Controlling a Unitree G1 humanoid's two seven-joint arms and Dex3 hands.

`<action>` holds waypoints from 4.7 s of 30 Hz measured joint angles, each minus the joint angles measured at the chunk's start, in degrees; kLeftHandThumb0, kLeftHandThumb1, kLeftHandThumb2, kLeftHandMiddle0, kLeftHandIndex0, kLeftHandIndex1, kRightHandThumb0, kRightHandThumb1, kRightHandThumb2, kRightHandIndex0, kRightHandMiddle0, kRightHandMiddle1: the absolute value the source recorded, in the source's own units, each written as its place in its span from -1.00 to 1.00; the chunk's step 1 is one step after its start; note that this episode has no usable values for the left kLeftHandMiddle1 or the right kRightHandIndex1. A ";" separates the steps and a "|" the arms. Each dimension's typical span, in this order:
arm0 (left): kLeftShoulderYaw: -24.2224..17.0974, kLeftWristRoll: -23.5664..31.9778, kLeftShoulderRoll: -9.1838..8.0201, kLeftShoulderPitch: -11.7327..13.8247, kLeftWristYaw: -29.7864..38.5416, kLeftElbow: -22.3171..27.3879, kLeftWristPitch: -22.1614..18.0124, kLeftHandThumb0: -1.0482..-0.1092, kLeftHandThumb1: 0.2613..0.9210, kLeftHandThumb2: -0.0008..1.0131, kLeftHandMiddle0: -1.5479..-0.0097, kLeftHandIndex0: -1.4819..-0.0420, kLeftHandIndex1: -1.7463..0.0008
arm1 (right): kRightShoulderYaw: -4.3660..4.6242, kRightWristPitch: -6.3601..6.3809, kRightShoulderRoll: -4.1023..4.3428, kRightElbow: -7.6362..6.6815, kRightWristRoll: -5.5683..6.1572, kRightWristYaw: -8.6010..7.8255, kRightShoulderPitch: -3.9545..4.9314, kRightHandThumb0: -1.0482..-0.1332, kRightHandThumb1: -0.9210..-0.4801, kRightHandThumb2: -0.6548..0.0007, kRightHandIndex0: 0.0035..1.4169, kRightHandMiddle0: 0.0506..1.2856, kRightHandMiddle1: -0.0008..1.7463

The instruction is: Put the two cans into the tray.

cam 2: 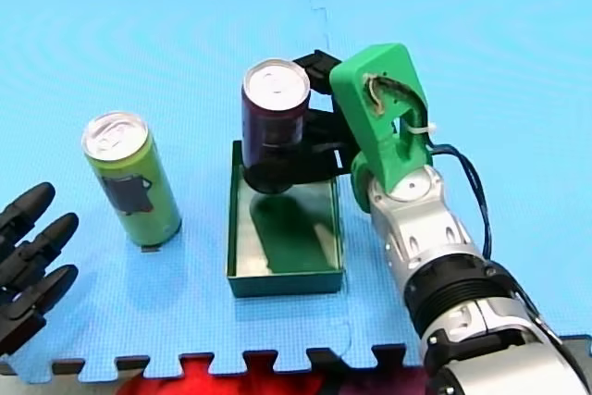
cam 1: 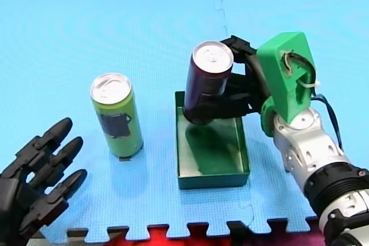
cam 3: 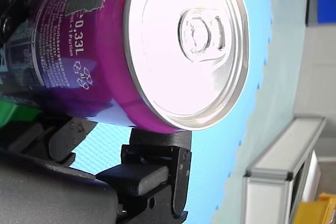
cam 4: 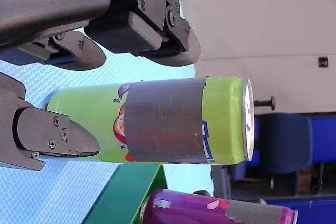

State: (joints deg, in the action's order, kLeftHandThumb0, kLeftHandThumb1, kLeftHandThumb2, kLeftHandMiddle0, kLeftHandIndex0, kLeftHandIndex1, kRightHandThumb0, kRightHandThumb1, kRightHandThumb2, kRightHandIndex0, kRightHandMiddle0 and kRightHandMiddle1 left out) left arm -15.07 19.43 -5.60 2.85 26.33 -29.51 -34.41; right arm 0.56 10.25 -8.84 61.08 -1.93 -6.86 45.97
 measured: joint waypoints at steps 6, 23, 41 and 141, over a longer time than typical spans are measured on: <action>-0.10 -0.09 -0.20 0.31 -0.12 0.84 0.15 -1.00 1.00 -0.66 0.43 0.28 1.00 | 0.45 3.13 0.29 1.48 -1.00 -0.23 -0.09 0.93 -0.44 0.93 0.33 -0.18 1.00; 0.09 -0.21 -0.04 1.78 -1.32 3.30 1.14 -1.00 1.00 -0.64 0.42 0.27 0.99 | 2.36 7.12 1.75 4.89 -4.52 1.87 -0.93 0.95 -0.43 0.94 0.34 -0.14 1.00; 0.17 -0.27 -0.04 2.36 -1.40 3.84 0.70 -1.00 1.00 -0.60 0.43 0.28 1.00 | 2.92 9.15 3.46 6.74 -6.13 2.80 -1.09 0.96 -0.40 0.95 0.34 -0.11 1.00; 0.85 -0.75 0.85 4.88 -3.75 9.79 4.85 -1.00 1.00 -0.64 0.42 0.33 1.00 | 5.04 17.75 9.00 9.52 -7.75 -7.63 -2.58 -1.00 -0.96 0.98 -0.82 -0.91 -1.00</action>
State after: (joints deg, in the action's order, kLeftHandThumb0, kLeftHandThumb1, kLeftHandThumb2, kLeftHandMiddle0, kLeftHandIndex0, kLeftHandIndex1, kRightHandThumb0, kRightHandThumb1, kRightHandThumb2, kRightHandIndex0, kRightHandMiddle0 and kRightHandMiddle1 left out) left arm -14.22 18.68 -4.75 7.72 22.59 -19.71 -29.56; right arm 5.60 28.00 0.16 70.61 -9.69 -14.48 43.39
